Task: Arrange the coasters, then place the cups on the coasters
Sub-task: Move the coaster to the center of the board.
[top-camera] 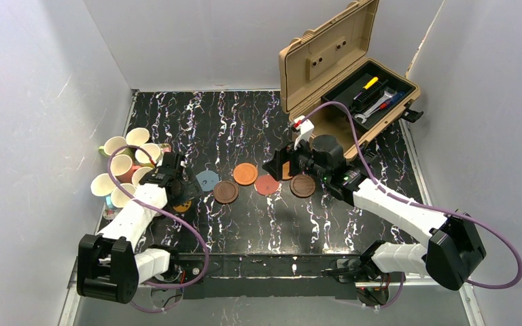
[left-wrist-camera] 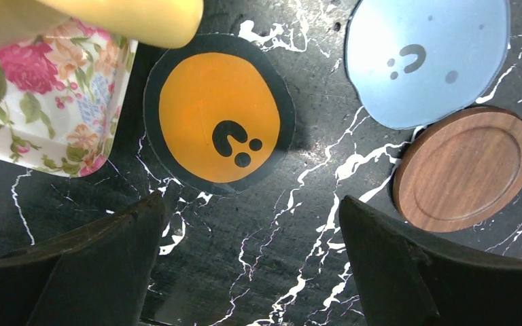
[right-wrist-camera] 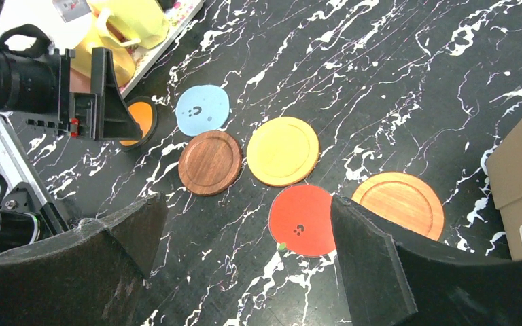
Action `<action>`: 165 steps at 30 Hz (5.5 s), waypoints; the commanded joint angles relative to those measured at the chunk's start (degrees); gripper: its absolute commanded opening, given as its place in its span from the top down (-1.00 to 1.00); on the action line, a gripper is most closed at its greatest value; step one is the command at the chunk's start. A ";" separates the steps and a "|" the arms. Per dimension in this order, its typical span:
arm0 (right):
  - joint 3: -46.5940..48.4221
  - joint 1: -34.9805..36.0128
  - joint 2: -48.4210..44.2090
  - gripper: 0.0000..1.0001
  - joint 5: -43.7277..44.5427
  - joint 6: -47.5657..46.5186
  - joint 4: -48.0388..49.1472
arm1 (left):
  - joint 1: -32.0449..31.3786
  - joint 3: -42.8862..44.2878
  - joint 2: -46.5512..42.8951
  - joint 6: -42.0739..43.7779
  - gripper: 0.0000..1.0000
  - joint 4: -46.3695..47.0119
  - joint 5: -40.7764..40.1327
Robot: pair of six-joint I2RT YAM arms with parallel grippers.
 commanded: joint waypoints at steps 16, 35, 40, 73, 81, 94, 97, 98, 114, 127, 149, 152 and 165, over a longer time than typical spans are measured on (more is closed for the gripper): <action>-0.33 -0.07 -2.17 -0.97 1.77 -0.14 1.58 | 1.10 -5.29 1.09 -8.01 -0.97 2.29 -7.86; 0.02 -0.12 -0.83 -0.97 2.06 -1.03 1.91 | 3.45 -2.91 8.66 -6.61 -0.97 7.72 -5.55; -0.06 -0.11 -0.76 -0.97 2.07 -1.09 1.99 | 3.54 -2.56 9.48 -5.53 -0.96 8.87 -4.76; -0.60 -0.15 -0.57 -0.97 1.54 -0.93 2.83 | 2.05 -3.01 12.69 -2.92 -0.72 8.84 3.35; -0.68 -0.16 -0.75 -0.97 1.63 -0.83 2.79 | 0.28 -3.10 12.79 -2.76 -0.66 7.74 3.89; -0.77 -0.11 -0.88 -0.97 1.63 -0.78 2.87 | -1.79 -3.65 12.51 -2.61 -0.65 7.17 4.62; -0.77 -0.15 -1.00 -0.97 1.54 -0.72 2.90 | -2.20 -3.55 12.66 -2.54 -0.66 7.21 4.80; -0.77 -0.16 -1.03 -0.97 1.62 -0.72 2.88 | -2.33 -3.47 12.82 -2.50 -0.66 7.21 4.89; -0.84 -0.09 -0.84 -0.97 1.89 -0.63 3.05 | -4.12 -3.74 12.77 -1.91 -0.65 7.40 5.86; -0.89 -0.16 -0.83 -0.97 1.89 -0.64 3.05 | -4.40 -3.80 12.34 -1.44 -0.65 8.58 7.12; -1.20 -0.16 -1.31 -0.97 2.07 -0.55 3.05 | -4.54 -3.65 11.05 -1.18 -0.76 7.86 6.77; -1.21 -0.09 -1.57 -0.97 2.20 -0.63 2.98 | -4.55 -3.47 10.82 -1.17 -0.81 7.60 6.66; -1.06 -0.16 -2.63 -0.97 2.86 -0.82 2.16 | -4.54 0.39 5.30 0.21 -0.97 1.72 6.17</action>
